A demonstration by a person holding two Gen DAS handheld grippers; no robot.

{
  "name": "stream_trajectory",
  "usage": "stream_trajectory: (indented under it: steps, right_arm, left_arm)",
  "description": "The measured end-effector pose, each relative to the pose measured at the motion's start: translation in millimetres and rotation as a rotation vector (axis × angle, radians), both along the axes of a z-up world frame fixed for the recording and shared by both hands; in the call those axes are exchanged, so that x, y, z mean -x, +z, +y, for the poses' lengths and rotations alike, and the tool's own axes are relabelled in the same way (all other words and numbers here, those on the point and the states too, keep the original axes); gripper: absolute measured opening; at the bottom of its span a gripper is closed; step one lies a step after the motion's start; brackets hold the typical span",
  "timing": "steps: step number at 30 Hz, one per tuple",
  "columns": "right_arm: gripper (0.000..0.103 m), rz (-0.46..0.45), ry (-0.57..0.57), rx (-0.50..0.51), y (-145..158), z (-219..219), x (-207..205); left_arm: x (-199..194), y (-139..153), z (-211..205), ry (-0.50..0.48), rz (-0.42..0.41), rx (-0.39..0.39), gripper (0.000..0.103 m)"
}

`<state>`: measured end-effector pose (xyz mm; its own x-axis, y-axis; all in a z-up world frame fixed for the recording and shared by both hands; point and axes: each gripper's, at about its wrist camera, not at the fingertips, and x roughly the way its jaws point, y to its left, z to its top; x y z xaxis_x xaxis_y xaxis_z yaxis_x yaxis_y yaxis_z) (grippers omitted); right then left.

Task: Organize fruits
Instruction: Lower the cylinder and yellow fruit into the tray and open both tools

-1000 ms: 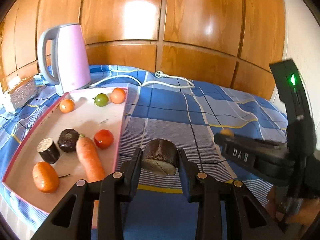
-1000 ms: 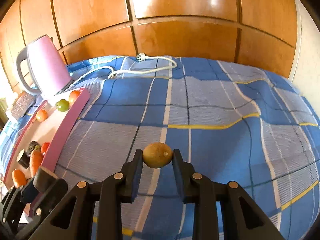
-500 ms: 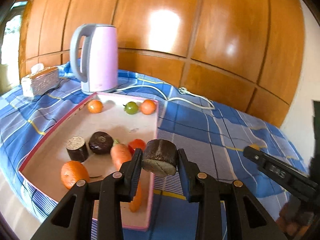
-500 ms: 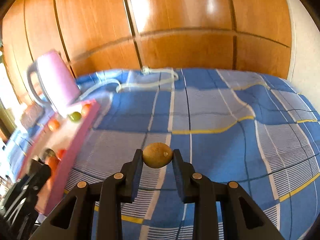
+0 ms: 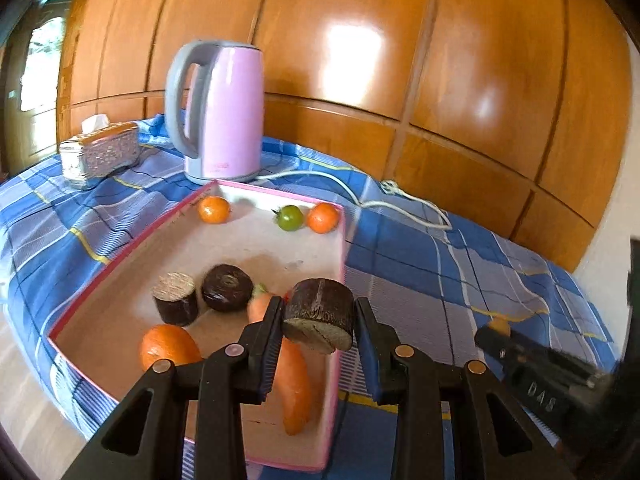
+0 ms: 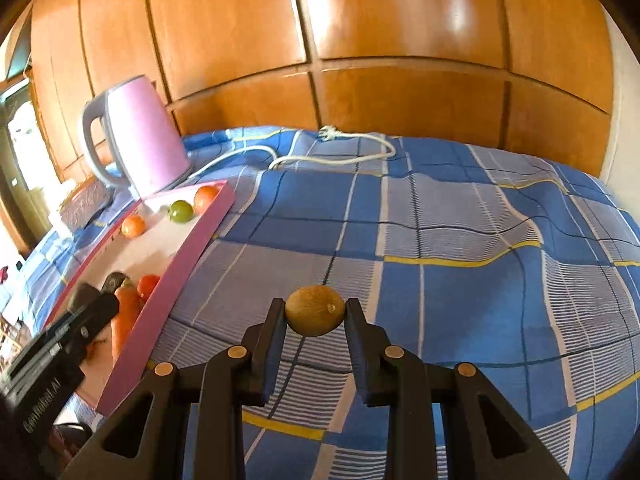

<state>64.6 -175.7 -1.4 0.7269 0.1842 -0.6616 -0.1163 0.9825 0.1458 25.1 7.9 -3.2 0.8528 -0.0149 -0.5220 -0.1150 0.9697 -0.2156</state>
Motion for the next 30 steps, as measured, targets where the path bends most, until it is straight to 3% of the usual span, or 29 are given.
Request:
stream_trajectory:
  steps: [9,15,30]
  right_arm:
    - [0.03,-0.006,0.03,0.007,0.0,7.3,2.3]
    - [0.03,-0.011,0.046,0.011,0.2,12.0,1.1]
    - [0.03,-0.027,0.15,-0.003,-2.7,34.1,-4.4]
  left_arm:
    - [-4.3,4.9,25.2,0.094,0.01,0.024,0.035]
    - [-16.8,-8.5,40.6,0.143,0.085,0.087,0.035]
    - [-30.3,-22.3,33.0,0.136,0.143,0.08,0.035]
